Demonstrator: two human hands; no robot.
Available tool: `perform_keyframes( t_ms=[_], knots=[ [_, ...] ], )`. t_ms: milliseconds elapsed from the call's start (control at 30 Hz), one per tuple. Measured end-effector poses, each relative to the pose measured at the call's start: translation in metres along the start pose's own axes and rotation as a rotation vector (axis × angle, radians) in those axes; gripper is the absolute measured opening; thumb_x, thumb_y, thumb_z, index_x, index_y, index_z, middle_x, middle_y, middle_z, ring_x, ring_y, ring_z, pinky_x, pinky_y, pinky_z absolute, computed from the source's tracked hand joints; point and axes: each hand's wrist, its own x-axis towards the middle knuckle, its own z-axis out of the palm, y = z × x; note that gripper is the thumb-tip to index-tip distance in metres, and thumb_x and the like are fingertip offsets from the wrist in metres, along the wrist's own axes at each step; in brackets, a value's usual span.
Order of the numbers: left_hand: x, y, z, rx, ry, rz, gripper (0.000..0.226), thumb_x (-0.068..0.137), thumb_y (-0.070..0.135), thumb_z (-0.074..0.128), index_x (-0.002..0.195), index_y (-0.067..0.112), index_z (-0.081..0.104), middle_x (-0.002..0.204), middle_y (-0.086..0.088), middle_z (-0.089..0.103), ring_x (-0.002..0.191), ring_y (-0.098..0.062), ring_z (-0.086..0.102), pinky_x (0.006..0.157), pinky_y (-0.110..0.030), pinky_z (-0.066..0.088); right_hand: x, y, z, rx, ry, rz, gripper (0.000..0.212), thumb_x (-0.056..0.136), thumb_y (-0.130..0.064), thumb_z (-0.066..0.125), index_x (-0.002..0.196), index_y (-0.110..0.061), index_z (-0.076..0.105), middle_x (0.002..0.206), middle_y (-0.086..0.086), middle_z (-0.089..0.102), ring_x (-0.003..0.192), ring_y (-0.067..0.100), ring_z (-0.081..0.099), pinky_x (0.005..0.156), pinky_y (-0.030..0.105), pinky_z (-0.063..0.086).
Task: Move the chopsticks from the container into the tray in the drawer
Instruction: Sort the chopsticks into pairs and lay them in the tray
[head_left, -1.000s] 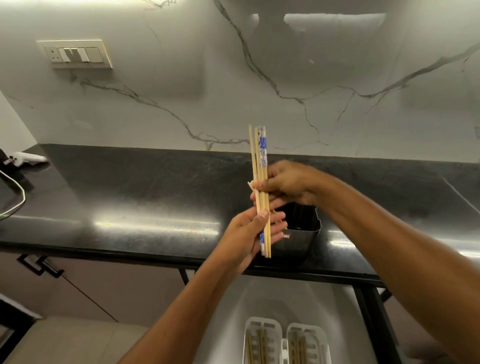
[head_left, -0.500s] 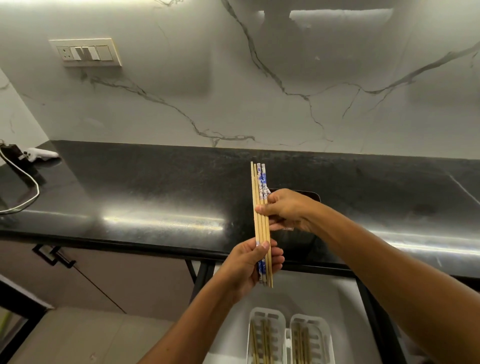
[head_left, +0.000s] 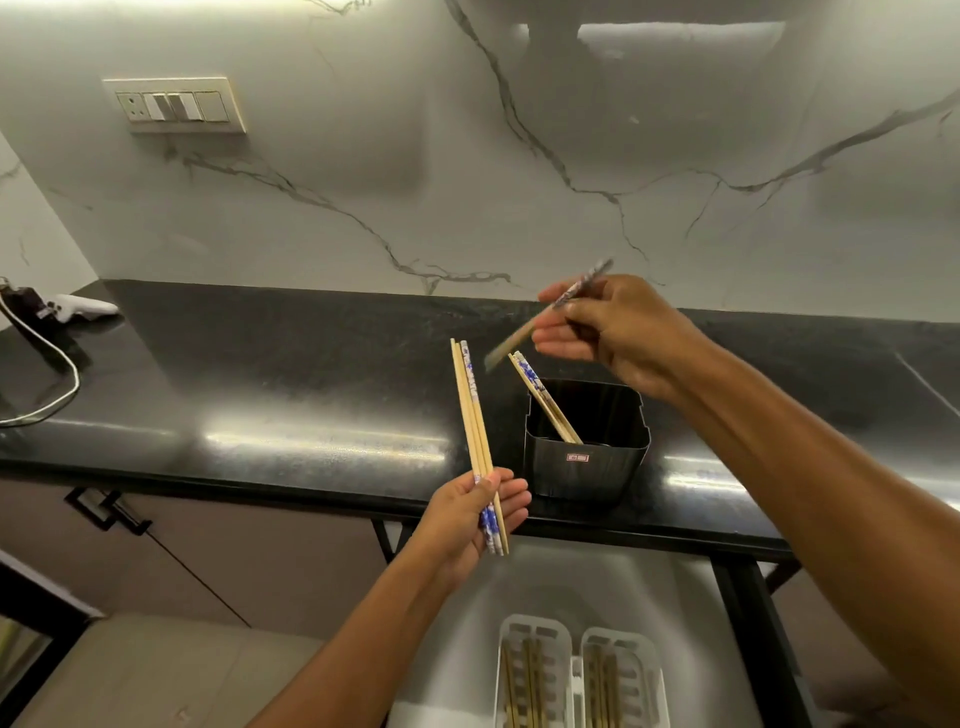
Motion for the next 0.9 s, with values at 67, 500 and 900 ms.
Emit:
perform_keyframes(
  t_ms=[67, 500, 900],
  knots=[
    [0.002, 0.006, 0.001, -0.014, 0.001, 0.005, 0.024, 0.099, 0.016, 0.046, 0.111, 0.001, 0.06, 0.098, -0.015, 0.075, 0.095, -0.026, 0.072, 0.074, -0.032, 0.061, -0.003, -0.004, 0.0, 0.076, -0.022, -0.01, 0.025, 0.098, -0.006, 0.038, 0.102, -0.005, 0.063, 0.078, 0.011, 0.071, 0.071, 0.019, 0.072, 0.063, 0.024, 0.058],
    [0.001, 0.017, 0.011, -0.017, -0.124, 0.06, 0.025, 0.099, 0.018, 0.045, 0.114, 0.003, 0.06, 0.1, -0.016, 0.074, 0.092, -0.027, 0.073, 0.075, -0.036, 0.061, -0.026, 0.088, 0.029, -0.58, 0.03, 0.01, 0.028, 0.09, -0.009, 0.061, 0.11, -0.018, 0.043, 0.084, 0.006, 0.069, 0.078, 0.017, 0.069, 0.072, 0.028, 0.058],
    [0.001, 0.007, 0.01, 0.137, -0.174, 0.105, 0.026, 0.093, 0.02, 0.056, 0.116, 0.009, 0.062, 0.101, -0.018, 0.073, 0.096, -0.031, 0.071, 0.076, -0.036, 0.059, -0.026, 0.102, 0.032, -0.714, 0.084, 0.055, 0.008, 0.086, -0.016, 0.067, 0.088, -0.008, 0.069, 0.081, 0.003, 0.069, 0.064, 0.007, 0.067, 0.066, 0.021, 0.057]
  ],
)
